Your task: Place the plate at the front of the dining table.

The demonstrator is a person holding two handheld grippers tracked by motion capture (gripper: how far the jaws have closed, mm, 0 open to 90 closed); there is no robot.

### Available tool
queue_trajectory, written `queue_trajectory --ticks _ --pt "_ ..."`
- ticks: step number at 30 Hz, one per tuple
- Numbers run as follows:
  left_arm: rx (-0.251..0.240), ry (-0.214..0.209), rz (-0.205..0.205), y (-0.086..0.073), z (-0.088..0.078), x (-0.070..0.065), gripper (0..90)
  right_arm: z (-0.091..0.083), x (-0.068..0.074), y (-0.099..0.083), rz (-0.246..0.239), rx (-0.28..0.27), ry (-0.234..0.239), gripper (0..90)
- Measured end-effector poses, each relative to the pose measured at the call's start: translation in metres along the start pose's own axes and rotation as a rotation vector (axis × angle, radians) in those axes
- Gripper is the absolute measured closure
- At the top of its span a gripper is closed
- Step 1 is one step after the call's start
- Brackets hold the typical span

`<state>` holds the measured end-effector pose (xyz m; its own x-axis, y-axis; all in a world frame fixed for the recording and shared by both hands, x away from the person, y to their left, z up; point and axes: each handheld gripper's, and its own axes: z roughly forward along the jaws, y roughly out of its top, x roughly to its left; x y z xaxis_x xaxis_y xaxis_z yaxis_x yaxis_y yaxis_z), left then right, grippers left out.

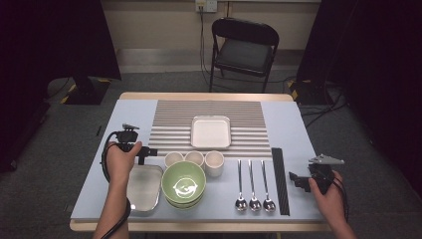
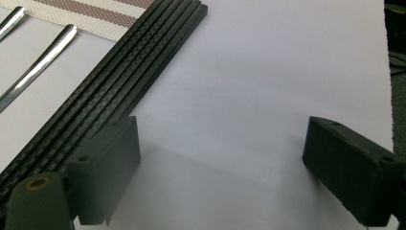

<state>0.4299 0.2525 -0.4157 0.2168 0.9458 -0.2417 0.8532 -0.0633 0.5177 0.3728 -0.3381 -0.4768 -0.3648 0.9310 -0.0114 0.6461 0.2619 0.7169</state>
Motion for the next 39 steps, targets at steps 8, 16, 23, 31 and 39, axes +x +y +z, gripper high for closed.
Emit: queue_trajectory --ticks 8,16,23,31,39 --pt "0.004 0.003 -0.005 -0.007 -0.002 0.005 20.3 0.000 0.000 0.000 -0.001 0.000 0.000 11.8" --pt "-0.003 0.003 -0.011 -0.013 -0.003 0.009 20.2 0.000 0.000 0.000 -0.001 0.000 0.000 11.8" --pt "-0.009 -0.002 -0.015 -0.019 -0.005 0.011 20.1 0.000 0.000 0.000 -0.002 -0.001 0.001 11.9" --pt "-0.002 0.005 -0.020 -0.026 -0.007 0.016 20.1 0.000 0.000 0.000 -0.001 -0.001 0.001 11.8" --pt "-0.001 0.007 -0.018 -0.031 -0.011 0.019 20.1 0.000 0.000 0.000 -0.001 0.000 0.000 11.8"
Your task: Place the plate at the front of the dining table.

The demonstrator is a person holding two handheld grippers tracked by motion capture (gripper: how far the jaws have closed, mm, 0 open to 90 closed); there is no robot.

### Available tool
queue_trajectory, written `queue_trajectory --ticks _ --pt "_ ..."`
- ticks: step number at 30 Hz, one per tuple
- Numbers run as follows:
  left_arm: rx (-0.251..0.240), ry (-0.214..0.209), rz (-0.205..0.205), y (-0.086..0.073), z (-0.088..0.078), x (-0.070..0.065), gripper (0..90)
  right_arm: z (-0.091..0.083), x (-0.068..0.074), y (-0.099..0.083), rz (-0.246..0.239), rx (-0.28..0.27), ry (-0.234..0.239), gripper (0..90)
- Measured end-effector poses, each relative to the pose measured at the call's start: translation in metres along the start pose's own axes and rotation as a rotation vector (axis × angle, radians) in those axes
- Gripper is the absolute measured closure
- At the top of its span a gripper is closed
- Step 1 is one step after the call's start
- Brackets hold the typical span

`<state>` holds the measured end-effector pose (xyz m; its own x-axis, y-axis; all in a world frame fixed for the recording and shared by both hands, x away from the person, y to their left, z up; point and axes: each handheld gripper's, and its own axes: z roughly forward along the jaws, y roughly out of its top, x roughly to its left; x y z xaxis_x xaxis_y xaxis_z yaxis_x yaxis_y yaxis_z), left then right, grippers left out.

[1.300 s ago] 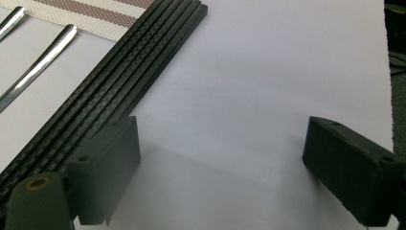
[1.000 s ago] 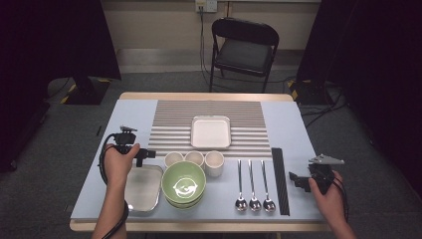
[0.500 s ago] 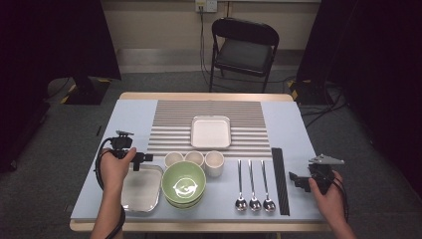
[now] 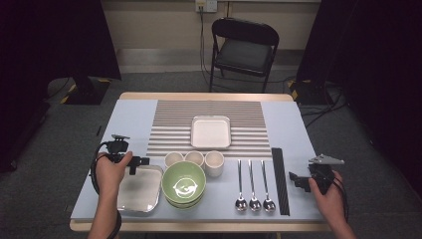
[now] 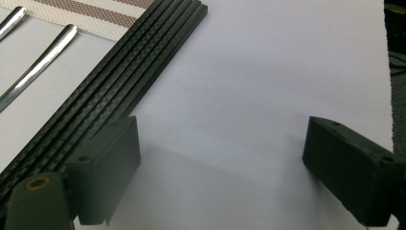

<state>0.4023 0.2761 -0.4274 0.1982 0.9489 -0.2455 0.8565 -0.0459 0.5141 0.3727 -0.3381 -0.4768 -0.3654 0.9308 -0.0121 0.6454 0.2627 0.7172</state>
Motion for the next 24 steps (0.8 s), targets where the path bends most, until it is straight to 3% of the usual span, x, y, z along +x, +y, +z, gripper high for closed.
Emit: queue_trajectory --ticks 24 --pt "-0.006 0.003 0.024 -0.013 -0.015 0.003 19.9 0.000 0.000 0.000 0.001 0.000 0.001 11.8"
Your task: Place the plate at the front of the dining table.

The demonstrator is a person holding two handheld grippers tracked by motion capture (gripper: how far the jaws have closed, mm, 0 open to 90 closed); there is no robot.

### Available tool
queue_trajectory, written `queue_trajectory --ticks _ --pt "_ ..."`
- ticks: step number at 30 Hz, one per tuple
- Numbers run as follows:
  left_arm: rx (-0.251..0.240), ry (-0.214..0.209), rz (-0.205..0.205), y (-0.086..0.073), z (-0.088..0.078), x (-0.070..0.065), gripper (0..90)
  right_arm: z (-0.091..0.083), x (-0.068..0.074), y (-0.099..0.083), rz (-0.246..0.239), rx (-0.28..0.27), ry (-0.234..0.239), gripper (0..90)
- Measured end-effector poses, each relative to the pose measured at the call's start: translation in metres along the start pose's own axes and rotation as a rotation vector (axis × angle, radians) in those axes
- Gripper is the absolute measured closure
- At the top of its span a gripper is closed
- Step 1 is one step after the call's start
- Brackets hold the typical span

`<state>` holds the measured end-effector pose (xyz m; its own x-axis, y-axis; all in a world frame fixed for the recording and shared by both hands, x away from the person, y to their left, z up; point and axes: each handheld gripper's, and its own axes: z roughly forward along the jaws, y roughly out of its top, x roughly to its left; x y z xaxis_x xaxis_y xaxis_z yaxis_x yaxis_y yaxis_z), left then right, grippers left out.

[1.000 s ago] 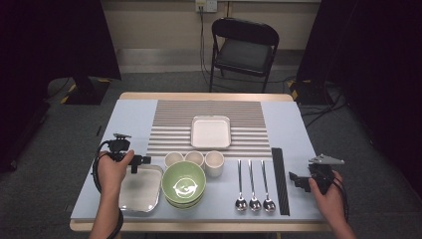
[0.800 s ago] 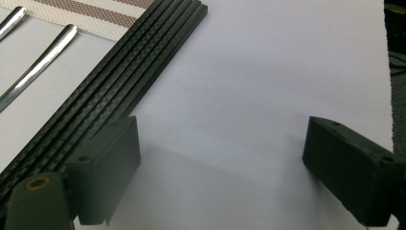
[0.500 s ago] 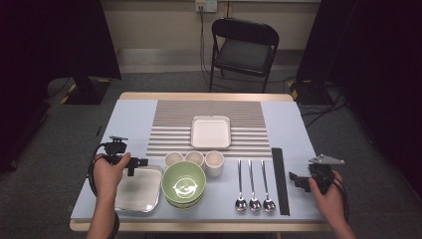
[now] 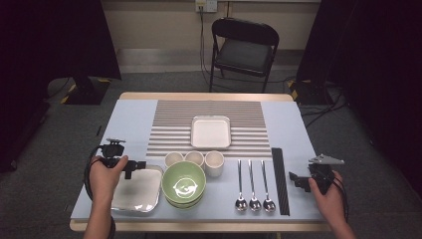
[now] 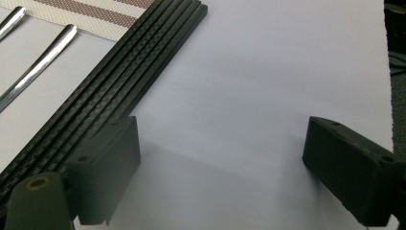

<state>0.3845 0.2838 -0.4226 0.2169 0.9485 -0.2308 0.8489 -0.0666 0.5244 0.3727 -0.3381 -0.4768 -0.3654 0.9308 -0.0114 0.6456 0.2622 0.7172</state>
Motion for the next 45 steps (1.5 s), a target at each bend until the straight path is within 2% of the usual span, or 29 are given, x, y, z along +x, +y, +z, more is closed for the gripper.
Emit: queue_trajectory --ticks 30,35,42,45 --pt "-0.018 -0.024 -0.023 -0.025 -0.007 0.010 19.5 0.000 0.000 0.000 0.001 0.001 0.000 11.8" --pt "-0.016 -0.022 -0.016 -0.029 -0.007 0.009 19.5 0.000 0.000 0.000 0.000 0.001 0.000 11.8" --pt "-0.022 -0.040 -0.005 -0.032 -0.005 0.007 19.5 0.000 0.000 0.000 0.001 0.007 0.001 11.8" --pt "-0.018 -0.028 0.008 -0.033 -0.005 0.007 19.5 0.000 0.000 0.000 0.001 0.007 0.001 11.8"
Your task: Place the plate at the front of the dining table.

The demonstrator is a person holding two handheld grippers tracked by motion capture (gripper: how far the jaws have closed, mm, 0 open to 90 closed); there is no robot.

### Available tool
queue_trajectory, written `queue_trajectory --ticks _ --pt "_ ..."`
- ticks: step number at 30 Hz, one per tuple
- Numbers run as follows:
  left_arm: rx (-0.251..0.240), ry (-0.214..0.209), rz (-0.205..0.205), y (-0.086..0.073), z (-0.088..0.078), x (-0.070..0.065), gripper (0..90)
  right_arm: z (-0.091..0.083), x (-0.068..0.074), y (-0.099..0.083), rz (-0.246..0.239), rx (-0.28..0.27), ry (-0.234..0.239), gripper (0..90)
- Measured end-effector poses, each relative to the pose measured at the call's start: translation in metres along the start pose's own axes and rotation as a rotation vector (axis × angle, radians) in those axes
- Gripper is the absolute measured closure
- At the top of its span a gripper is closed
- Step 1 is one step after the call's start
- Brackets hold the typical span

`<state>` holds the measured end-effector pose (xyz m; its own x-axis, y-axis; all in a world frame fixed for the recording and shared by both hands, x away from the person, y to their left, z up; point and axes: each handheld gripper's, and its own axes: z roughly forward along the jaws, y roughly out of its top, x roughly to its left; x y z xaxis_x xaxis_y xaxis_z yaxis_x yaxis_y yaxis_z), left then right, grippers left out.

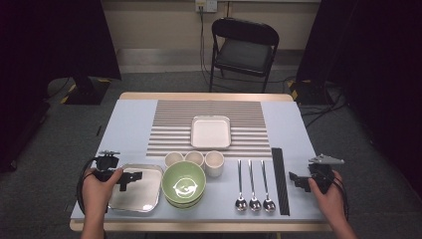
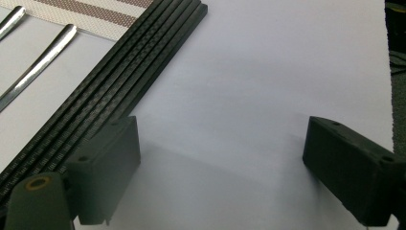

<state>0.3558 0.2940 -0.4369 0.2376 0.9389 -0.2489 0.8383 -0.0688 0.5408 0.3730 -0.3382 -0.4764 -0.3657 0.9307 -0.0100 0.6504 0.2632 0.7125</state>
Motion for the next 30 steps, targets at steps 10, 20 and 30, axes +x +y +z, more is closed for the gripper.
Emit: queue_trajectory --ticks 10,20,30 --pt "-0.024 -0.007 0.034 0.000 -0.003 -0.004 18.9 0.000 0.000 0.000 -0.006 -0.001 -0.001 11.8" --pt "-0.052 -0.022 0.042 0.000 -0.009 -0.002 18.4 0.000 -0.001 0.007 -0.020 0.047 0.005 12.1" --pt "-0.056 -0.022 0.074 -0.001 -0.005 -0.003 18.0 -0.001 0.000 0.016 -0.060 0.107 0.010 12.7"
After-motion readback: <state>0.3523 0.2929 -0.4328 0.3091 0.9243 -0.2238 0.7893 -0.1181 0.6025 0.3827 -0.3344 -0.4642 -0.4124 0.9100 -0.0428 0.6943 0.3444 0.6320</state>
